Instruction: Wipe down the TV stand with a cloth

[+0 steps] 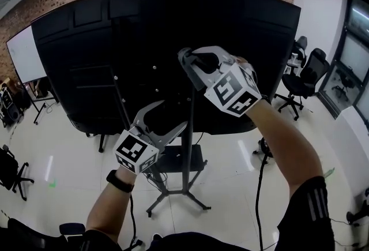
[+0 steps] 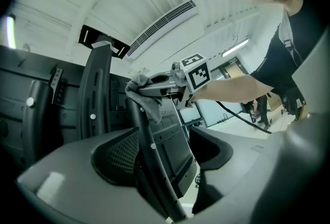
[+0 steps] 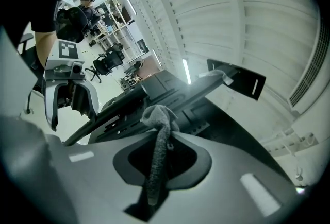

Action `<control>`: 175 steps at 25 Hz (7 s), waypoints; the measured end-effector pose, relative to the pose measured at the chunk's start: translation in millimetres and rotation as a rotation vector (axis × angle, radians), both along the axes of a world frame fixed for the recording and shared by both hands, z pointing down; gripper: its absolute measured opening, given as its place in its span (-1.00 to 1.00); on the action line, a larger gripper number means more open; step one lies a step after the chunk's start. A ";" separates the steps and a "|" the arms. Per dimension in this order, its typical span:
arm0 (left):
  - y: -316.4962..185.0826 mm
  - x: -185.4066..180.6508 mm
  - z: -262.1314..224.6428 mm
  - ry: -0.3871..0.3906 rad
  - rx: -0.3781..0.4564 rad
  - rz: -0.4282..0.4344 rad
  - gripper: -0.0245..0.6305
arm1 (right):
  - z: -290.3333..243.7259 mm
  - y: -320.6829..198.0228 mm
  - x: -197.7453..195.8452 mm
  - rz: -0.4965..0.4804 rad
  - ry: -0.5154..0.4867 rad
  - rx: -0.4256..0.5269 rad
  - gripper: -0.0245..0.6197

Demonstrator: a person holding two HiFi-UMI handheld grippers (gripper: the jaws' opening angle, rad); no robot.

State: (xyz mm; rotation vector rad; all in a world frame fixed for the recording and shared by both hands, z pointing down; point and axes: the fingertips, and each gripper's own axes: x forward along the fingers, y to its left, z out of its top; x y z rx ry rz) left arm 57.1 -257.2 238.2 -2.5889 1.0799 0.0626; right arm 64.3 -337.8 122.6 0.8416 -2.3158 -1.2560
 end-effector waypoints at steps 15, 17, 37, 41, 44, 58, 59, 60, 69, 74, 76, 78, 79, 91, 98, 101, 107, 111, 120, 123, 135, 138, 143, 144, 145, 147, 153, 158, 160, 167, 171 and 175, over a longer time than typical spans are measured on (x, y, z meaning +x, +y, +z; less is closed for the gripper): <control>-13.4 -2.2 37.5 0.009 -0.069 -0.033 0.07 | 30.3 22.4 -12.2 -0.028 0.192 0.361 -0.85; -14.9 -1.5 43.7 0.014 -0.084 -0.033 0.07 | 46.1 23.7 -13.4 -0.036 0.241 0.382 -0.85; -25.5 -1.3 110.3 0.030 -0.200 -0.026 0.07 | 136.3 25.5 -13.1 -0.097 0.091 0.055 -0.86; -29.9 -1.3 127.5 0.030 -0.229 -0.025 0.07 | 149.3 26.7 -15.4 -0.102 0.089 0.068 -0.86; -34.1 -3.2 134.6 0.033 -0.241 -0.029 0.07 | 166.2 23.9 -19.5 -0.097 0.126 0.071 -0.86; -44.4 -5.0 206.1 0.031 -0.354 -0.027 0.07 | 260.9 22.1 -21.4 -0.120 0.113 -0.093 -0.86; -43.9 -4.8 212.7 0.033 -0.363 -0.027 0.07 | 268.7 22.0 -21.0 -0.118 0.120 -0.103 -0.86; -43.5 -4.5 219.6 0.033 -0.373 -0.025 0.07 | 276.6 21.9 -20.6 -0.116 0.125 -0.114 -0.86; -44.2 -5.6 281.6 0.022 -0.460 -0.026 0.07 | 357.9 21.9 -19.1 -0.106 0.174 -0.231 -0.86; -46.4 -7.4 324.5 0.008 -0.515 -0.033 0.07 | 409.1 20.9 -19.3 -0.103 0.203 -0.294 -0.86; -46.4 -7.7 344.7 -0.005 -0.542 -0.034 0.07 | 432.1 20.9 -19.1 -0.097 0.219 -0.321 -0.86; -44.9 -7.9 367.1 -0.029 -0.571 -0.032 0.07 | 455.5 21.0 -18.9 -0.096 0.239 -0.342 -0.86; -44.2 -8.8 377.8 -0.040 -0.582 -0.032 0.07 | 467.1 20.9 -19.2 -0.096 0.248 -0.349 -0.86; -44.3 -12.3 491.3 -0.061 -0.692 -0.069 0.07 | 592.3 17.4 -17.9 -0.078 0.302 -0.463 -0.86; -43.9 -16.1 553.6 -0.083 -0.754 -0.083 0.07 | 664.1 15.8 -18.8 -0.049 0.315 -0.544 -0.86; -37.1 -16.8 576.9 -0.090 -0.796 -0.072 0.07 | 695.9 19.0 -20.8 -0.033 0.318 -0.592 -0.86; -35.7 -21.9 634.0 -0.090 -0.821 -0.079 0.07 | 753.0 21.6 -21.6 -0.025 0.348 -0.606 -0.86; -32.5 -24.6 670.4 -0.088 -0.881 -0.082 0.07 | 789.9 19.2 -21.6 0.001 0.341 -0.652 -0.86; -34.9 -23.1 715.1 -0.061 -0.948 -0.099 0.08 | 863.7 19.6 -22.9 0.041 0.377 -0.728 -0.86; -37.0 -20.4 720.1 -0.065 -0.960 -0.100 0.07 | 875.9 20.3 -22.9 0.050 0.373 -0.768 -0.86; -20.7 -24.7 625.1 -0.062 -0.845 -0.052 0.09 | 758.4 58.9 -33.7 -0.036 0.178 -0.821 -0.86; -5.5 -24.2 575.5 -0.047 -0.789 -0.048 0.09 | 709.7 73.9 -27.6 -0.038 0.095 -0.848 -0.86; 45.1 -21.7 503.9 -0.060 -0.713 -0.042 0.09 | 644.2 108.3 -16.3 -0.036 0.008 -0.911 -0.86; 54.1 -23.4 492.8 -0.072 -0.699 -0.045 0.09 | 633.7 113.7 -14.6 -0.033 -0.012 -0.925 -0.86; 60.2 -25.7 482.0 -0.082 -0.685 -0.051 0.08 | 622.7 116.7 -12.9 -0.030 -0.032 -0.930 -0.86; 70.3 -29.0 458.9 -0.089 -0.666 -0.060 0.08 | 599.2 121.1 -7.9 -0.025 -0.068 -0.922 -0.86; 112.4 -31.1 390.3 -0.025 -0.599 -0.110 0.08 | 520.7 148.0 15.9 -0.020 -0.233 -0.953 -0.86; 145.8 -42.3 358.7 0.010 -0.574 -0.111 0.08 | 467.4 167.6 33.7 0.017 -0.382 -0.927 -0.86; 163.9 -49.2 350.3 0.024 -0.572 -0.112 0.08 | 452.5 188.7 33.2 0.007 -0.407 -0.926 -0.86; 231.0 -67.9 318.8 0.077 -0.562 -0.094 0.08 | 415.6 277.4 16.3 0.011 -0.488 -0.920 -0.86; 274.4 -69.8 296.0 0.104 -0.537 -0.052 0.07 | 402.9 326.3 10.1 0.024 -0.522 -0.911 -0.86; 311.4 -75.9 276.3 0.110 -0.507 -0.022 0.07 | 392.8 367.1 12.6 0.055 -0.548 -0.899 -0.86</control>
